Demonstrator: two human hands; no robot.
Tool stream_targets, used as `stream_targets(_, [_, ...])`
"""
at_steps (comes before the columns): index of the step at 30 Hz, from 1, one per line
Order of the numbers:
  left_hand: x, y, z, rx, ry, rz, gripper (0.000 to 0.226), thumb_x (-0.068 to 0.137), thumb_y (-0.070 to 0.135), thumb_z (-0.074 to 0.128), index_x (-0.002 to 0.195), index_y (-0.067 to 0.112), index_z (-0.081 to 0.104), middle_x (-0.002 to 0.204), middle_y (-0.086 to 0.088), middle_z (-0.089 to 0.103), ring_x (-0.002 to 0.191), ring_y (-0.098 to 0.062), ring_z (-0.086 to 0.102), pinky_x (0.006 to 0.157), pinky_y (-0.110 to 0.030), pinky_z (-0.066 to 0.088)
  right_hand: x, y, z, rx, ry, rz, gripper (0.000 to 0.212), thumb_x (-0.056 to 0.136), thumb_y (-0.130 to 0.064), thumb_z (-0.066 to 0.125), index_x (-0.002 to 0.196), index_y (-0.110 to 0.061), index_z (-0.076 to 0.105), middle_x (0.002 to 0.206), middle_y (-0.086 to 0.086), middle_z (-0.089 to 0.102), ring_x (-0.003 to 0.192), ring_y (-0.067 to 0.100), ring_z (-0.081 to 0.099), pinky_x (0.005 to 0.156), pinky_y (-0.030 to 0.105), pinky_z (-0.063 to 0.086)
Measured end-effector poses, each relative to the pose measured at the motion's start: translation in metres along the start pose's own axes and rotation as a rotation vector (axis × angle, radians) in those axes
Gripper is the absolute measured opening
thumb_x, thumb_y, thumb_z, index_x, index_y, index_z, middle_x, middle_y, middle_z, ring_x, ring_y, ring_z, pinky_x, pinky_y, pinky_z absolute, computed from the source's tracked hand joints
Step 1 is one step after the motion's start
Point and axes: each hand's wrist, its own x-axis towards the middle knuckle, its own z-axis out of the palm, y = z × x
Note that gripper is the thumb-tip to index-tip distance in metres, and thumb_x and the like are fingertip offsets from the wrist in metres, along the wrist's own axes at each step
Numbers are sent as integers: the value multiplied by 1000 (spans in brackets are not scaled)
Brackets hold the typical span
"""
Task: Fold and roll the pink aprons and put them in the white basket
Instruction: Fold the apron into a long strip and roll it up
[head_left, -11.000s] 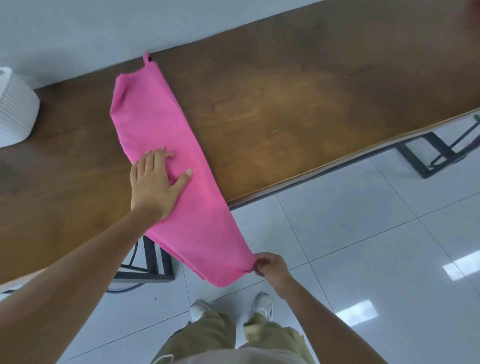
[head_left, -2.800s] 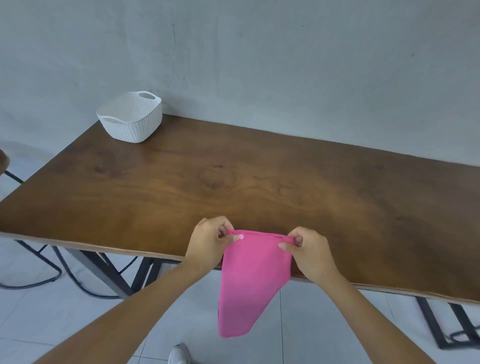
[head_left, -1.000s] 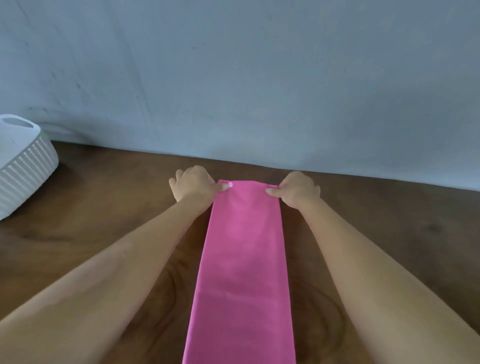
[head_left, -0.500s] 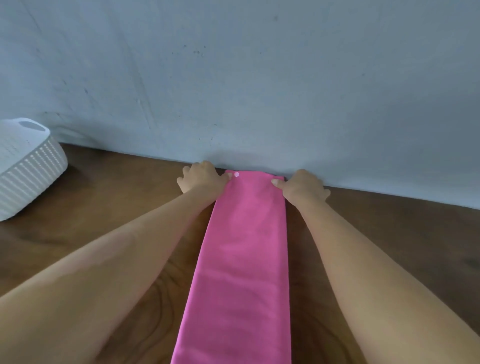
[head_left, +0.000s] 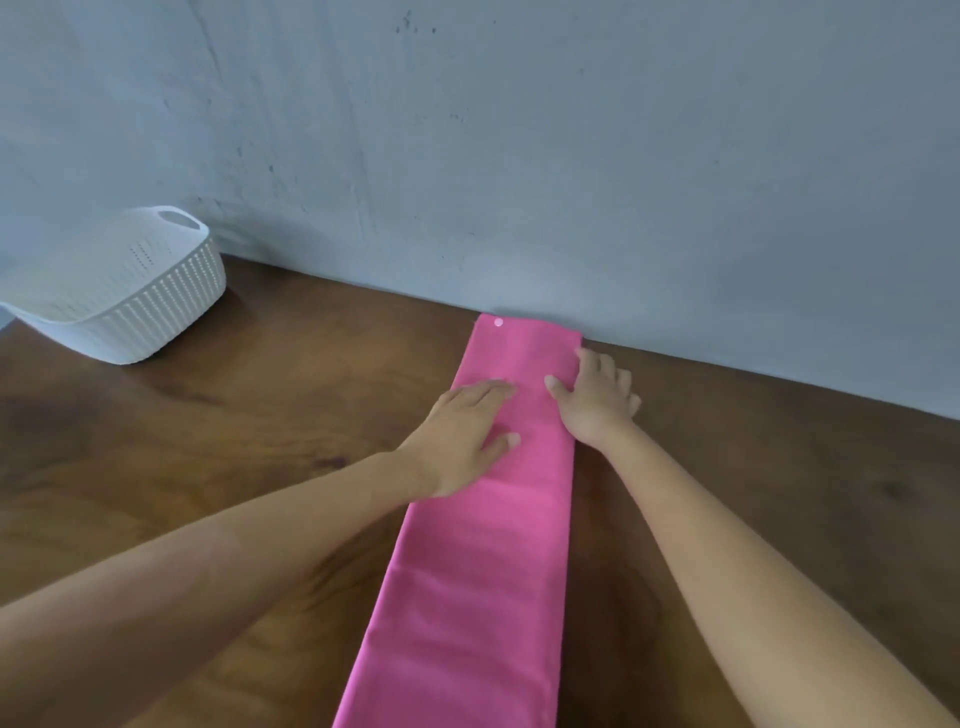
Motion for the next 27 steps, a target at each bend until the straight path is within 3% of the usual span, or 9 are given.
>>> stream_targets(3, [-7,-4,12,136,-137,46,68,107,47,35,162,14,14,170,-1,11,157,-14,4,128,-39,7,-42,7,10,-78,-69,-124,63,106,-46,37,161,-26,14,169,-2,9,154,26,8,121,49,12])
stream_targets(7, [-15,-5,22,332,-140,41,77,96,62,-4,162,23,-7,171,3,-8,155,-11,-12,126,-33,-7,-97,20,24,-173,-50,-188,58,109,-44,24,162,-25,8,169,-7,-3,155,22,-1,124,44,6])
stream_targets(10, [-14,-4,21,341,-152,49,69,100,61,-2,161,30,-12,170,3,-12,156,-13,-13,128,-38,-3,-135,25,34,-208,-54,-198,61,108,-47,18,162,-24,3,169,-10,-6,155,22,-7,125,43,3])
stream_targets(16, [-12,-4,19,361,-189,56,66,105,57,6,162,28,-9,170,0,-13,156,-17,-13,127,-40,-2,-221,26,48,-237,-38,-125,63,107,-50,16,162,-25,-3,167,-15,-11,155,19,-14,124,39,1])
stream_targets(23, [-12,-4,16,385,-240,86,91,90,79,1,162,24,-10,170,-6,-12,156,-24,-12,127,-49,0,-326,18,66,-247,-37,-21,63,105,-52,8,159,-29,-14,164,-20,-21,151,11,-24,126,36,-5])
stream_targets(27, [-11,-2,12,376,-273,83,94,91,81,5,162,21,-9,170,-8,-12,156,-27,-12,126,-50,-1,-375,16,80,-240,11,78,66,102,-57,5,159,-30,-13,164,-22,-21,149,5,-26,124,32,-9])
